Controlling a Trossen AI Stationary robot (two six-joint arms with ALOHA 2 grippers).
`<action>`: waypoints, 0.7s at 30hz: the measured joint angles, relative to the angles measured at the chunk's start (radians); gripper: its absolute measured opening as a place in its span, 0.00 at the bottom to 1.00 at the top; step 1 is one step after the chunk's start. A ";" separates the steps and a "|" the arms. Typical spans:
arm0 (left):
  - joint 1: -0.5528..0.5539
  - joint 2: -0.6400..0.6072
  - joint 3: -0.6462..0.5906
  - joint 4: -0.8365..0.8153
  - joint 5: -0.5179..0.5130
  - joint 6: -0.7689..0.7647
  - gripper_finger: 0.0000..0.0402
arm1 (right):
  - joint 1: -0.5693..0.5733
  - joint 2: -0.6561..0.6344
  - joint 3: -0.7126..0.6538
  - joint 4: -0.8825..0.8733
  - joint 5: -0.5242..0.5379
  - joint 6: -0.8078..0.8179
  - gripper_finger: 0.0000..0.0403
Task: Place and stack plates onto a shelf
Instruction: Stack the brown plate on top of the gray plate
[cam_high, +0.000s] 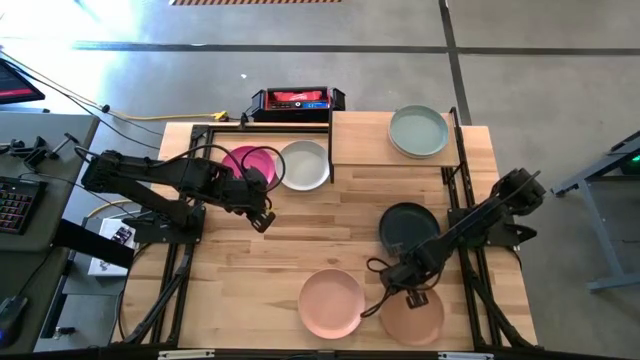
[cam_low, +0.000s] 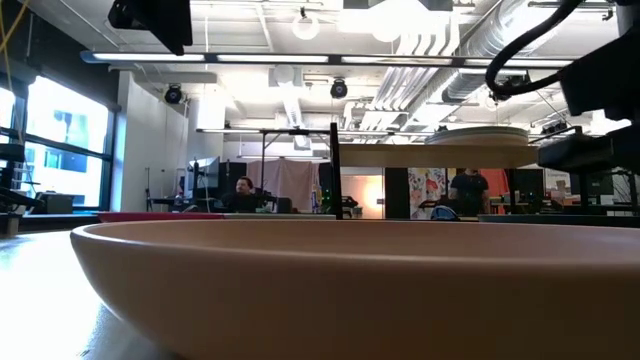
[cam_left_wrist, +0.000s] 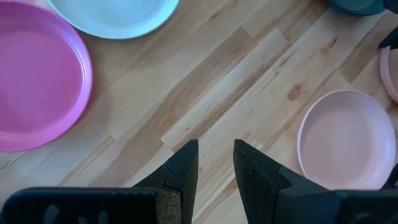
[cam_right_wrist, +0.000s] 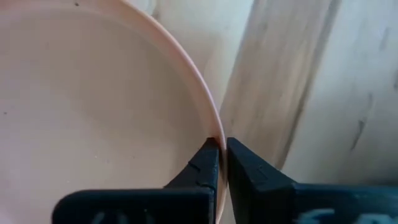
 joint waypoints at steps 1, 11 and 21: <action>0.000 0.000 0.000 0.000 -0.004 0.000 0.22 | -0.004 -0.006 0.000 -0.005 0.000 0.014 0.01; 0.000 0.000 0.000 0.002 -0.026 0.011 0.22 | -0.065 -0.189 0.036 -0.200 0.059 0.220 0.00; 0.002 0.000 0.000 0.002 -0.096 0.135 0.22 | -0.182 -0.383 0.125 -0.403 0.160 0.425 0.00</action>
